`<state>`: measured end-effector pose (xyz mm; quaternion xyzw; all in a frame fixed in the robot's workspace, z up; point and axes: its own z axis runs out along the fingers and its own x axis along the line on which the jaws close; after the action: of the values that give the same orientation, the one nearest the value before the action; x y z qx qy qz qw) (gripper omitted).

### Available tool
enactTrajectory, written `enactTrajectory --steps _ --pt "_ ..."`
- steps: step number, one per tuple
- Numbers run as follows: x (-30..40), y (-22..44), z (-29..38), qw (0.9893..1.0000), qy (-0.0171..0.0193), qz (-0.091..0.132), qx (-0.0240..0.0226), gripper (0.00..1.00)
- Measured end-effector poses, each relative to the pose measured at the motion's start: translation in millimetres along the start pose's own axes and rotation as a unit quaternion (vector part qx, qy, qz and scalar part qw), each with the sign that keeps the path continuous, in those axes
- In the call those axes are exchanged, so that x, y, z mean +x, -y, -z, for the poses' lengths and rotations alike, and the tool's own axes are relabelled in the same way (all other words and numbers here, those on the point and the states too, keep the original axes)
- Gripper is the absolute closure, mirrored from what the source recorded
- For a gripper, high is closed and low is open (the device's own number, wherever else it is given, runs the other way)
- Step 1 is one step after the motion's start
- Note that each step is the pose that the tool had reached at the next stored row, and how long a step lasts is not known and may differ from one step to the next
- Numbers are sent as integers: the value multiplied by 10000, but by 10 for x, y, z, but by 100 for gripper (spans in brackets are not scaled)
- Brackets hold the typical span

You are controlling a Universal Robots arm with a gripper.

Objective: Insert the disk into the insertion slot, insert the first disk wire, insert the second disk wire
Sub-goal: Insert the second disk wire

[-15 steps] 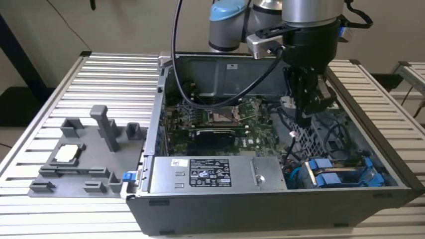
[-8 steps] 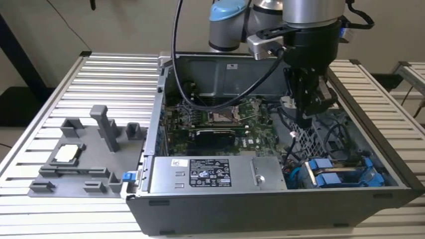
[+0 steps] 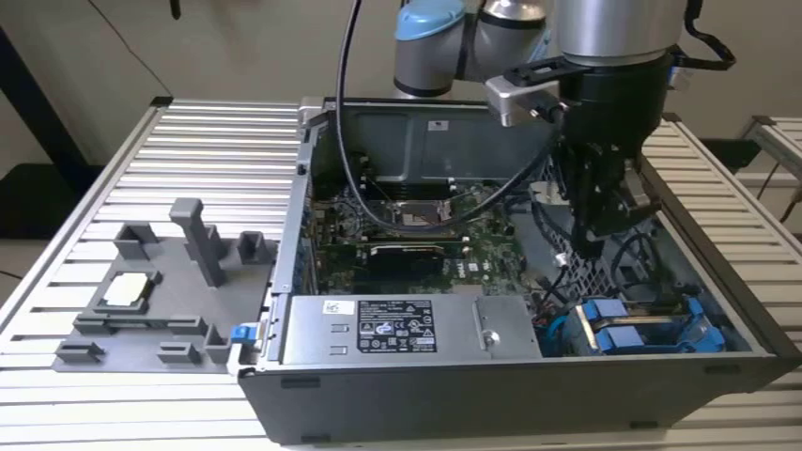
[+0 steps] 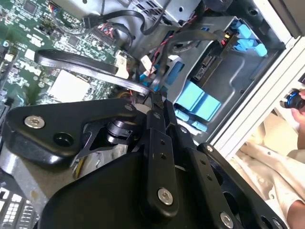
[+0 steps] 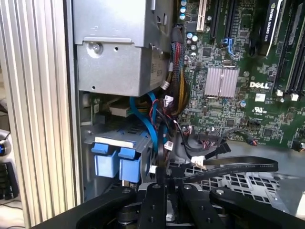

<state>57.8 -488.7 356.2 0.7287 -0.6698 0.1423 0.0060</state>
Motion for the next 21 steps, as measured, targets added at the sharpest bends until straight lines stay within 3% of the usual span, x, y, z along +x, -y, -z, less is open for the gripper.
enactTrajectory --steps 14,21 --pt "330 217 -123 9999 12 25 -124 84" --pt "468 374 -188 9998 25 37 -183 84"
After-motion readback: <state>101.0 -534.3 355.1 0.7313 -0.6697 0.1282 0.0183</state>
